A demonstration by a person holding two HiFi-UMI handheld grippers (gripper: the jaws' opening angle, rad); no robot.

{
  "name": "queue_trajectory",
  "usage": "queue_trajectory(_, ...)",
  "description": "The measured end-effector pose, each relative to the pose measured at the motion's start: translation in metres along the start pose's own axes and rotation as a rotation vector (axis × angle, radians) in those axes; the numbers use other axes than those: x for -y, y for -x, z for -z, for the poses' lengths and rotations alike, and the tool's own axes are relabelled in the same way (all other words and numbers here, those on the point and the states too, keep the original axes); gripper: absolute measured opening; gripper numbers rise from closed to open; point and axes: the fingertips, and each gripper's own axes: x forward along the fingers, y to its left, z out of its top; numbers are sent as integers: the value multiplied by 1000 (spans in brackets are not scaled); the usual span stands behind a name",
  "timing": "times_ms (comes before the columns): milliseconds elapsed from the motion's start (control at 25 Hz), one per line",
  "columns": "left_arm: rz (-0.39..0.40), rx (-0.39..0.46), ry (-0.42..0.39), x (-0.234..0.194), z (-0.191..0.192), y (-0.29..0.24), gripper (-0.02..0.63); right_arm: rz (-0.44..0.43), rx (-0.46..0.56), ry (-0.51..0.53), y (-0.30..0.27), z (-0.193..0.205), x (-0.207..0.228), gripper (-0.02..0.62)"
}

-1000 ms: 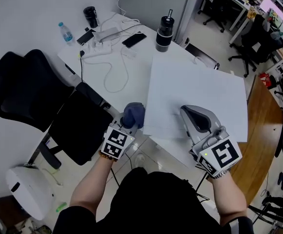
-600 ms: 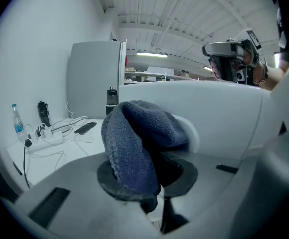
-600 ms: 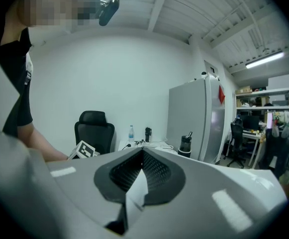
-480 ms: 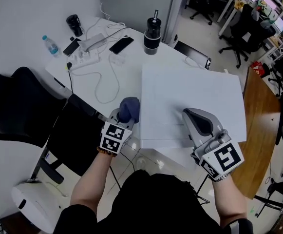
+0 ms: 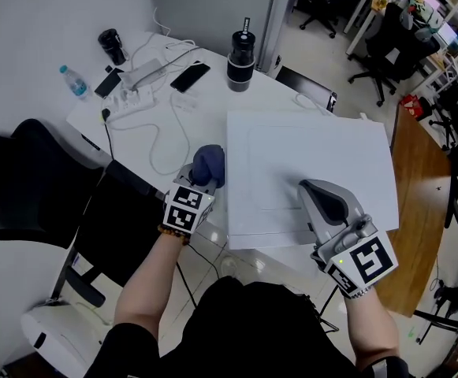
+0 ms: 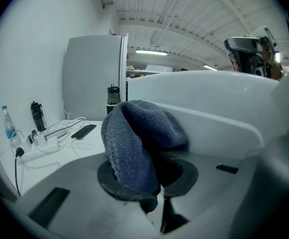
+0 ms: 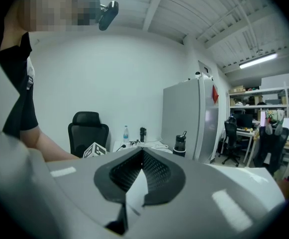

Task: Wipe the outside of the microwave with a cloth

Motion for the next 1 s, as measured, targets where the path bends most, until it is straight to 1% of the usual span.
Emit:
queue_trajectory(200, -10, -13, 12, -13, -2, -14, 63, 29, 0, 1, 5, -1, 5, 2)
queue_trajectory(600, -49, -39, 67, -32, -8, -33, 64, 82, -2, -6, 19, 1, 18, 2)
queue_trajectory(800, -71, -26, 79, -38, -16, -32, 64, 94, -3, -10, 23, 2, 19, 2)
queue_trajectory(1000, -105, 7, 78, -41, -27, -19, 66, 95, -4, -12, 29, 3, 19, 2)
